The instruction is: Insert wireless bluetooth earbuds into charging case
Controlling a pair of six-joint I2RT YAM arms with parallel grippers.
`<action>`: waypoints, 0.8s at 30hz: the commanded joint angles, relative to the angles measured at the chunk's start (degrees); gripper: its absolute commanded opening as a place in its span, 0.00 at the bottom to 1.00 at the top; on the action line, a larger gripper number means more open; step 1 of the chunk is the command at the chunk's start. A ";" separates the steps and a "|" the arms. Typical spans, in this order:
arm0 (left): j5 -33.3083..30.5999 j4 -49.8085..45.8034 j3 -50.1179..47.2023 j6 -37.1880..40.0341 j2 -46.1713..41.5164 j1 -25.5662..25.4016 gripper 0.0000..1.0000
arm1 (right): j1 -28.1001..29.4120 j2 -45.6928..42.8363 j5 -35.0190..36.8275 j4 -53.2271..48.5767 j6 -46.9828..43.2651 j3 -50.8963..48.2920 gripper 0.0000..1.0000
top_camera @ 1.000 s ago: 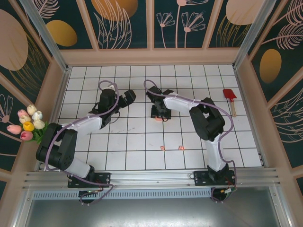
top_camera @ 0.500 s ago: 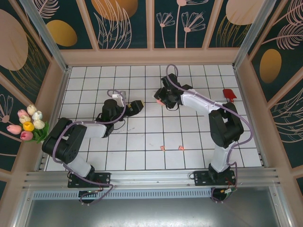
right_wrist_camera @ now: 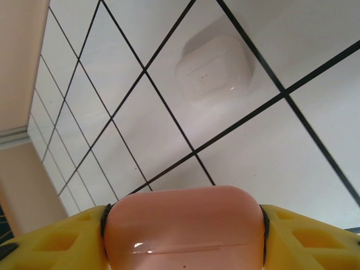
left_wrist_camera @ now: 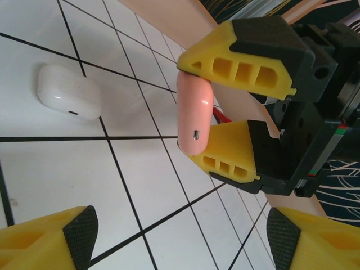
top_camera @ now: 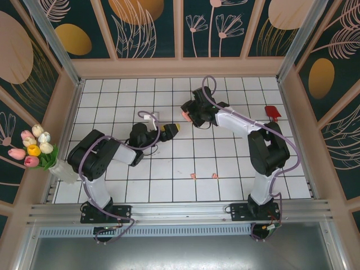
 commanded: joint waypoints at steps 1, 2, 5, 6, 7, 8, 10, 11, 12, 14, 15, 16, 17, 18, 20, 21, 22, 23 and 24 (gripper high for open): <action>-1.13 7.03 1.94 -1.43 1.57 -0.54 0.79 | 0.78 -1.20 -1.30 2.73 2.38 -1.15 0.51; -1.54 7.48 2.25 -1.67 2.16 -0.62 0.78 | 0.84 -1.22 -1.48 3.07 2.54 -1.34 0.51; -1.73 8.21 3.75 -2.06 3.97 -0.89 0.77 | 1.15 -1.20 -2.18 3.80 2.95 -1.70 0.51; -1.88 8.42 4.24 -2.14 4.48 -0.96 0.77 | 1.26 -1.23 -2.25 3.90 3.07 -1.81 0.51; -2.04 8.44 4.70 -2.23 5.04 -1.04 0.76 | 1.49 -1.22 -2.39 3.98 3.08 -1.82 0.51; -2.16 8.48 5.24 -2.27 5.69 -1.05 0.75 | 1.63 -1.31 -2.47 4.22 3.19 -1.92 0.51; -2.26 8.69 6.28 -2.39 6.86 -1.06 0.74 | 1.87 -1.35 -2.64 4.47 3.41 -2.05 0.51; -2.26 8.79 6.76 -2.46 7.39 -1.15 0.73 | 2.12 -1.46 -2.64 4.53 3.35 -1.96 0.51; -2.26 8.85 7.23 -2.54 7.86 -1.14 0.72 | 2.23 -1.49 -2.72 4.53 3.37 -1.98 0.51; -2.34 8.96 8.00 -2.54 8.85 -1.11 0.70 | 2.58 -1.69 -2.73 4.69 3.48 -2.10 0.51; -2.39 8.99 8.26 -2.58 9.07 -1.15 0.69 | 2.60 -1.71 -2.73 4.68 3.52 -2.08 0.51; -2.56 8.96 8.53 -2.50 9.40 -1.16 0.69 | 2.77 -1.75 -2.78 4.77 3.59 -2.05 0.51; -2.60 8.96 8.82 -2.49 9.59 -1.11 0.68 | 2.86 -1.79 -2.82 4.87 3.61 -2.17 0.51; -2.61 8.96 9.04 -2.56 9.81 -1.15 0.67 | 2.95 -1.77 -2.87 4.89 3.69 -2.19 0.51; -2.61 8.96 9.51 -2.52 10.16 -1.09 0.66 | 3.18 -1.62 -2.99 4.99 3.77 -2.19 0.51; -2.61 8.96 9.55 -2.50 10.26 -1.14 0.64 | 3.21 -1.54 -3.08 5.12 3.83 -2.13 0.51; -2.69 8.96 9.74 -2.50 10.34 -1.11 0.63 | 3.22 -1.54 -3.08 5.12 3.85 -2.25 0.51; -2.78 8.89 9.84 -2.42 10.43 -1.11 0.61 | 3.35 -1.56 -3.09 5.18 3.87 -2.40 0.51; -2.88 8.85 9.95 -2.46 10.57 -1.12 0.61 | 3.30 -1.56 -3.17 5.30 3.95 -2.49 0.51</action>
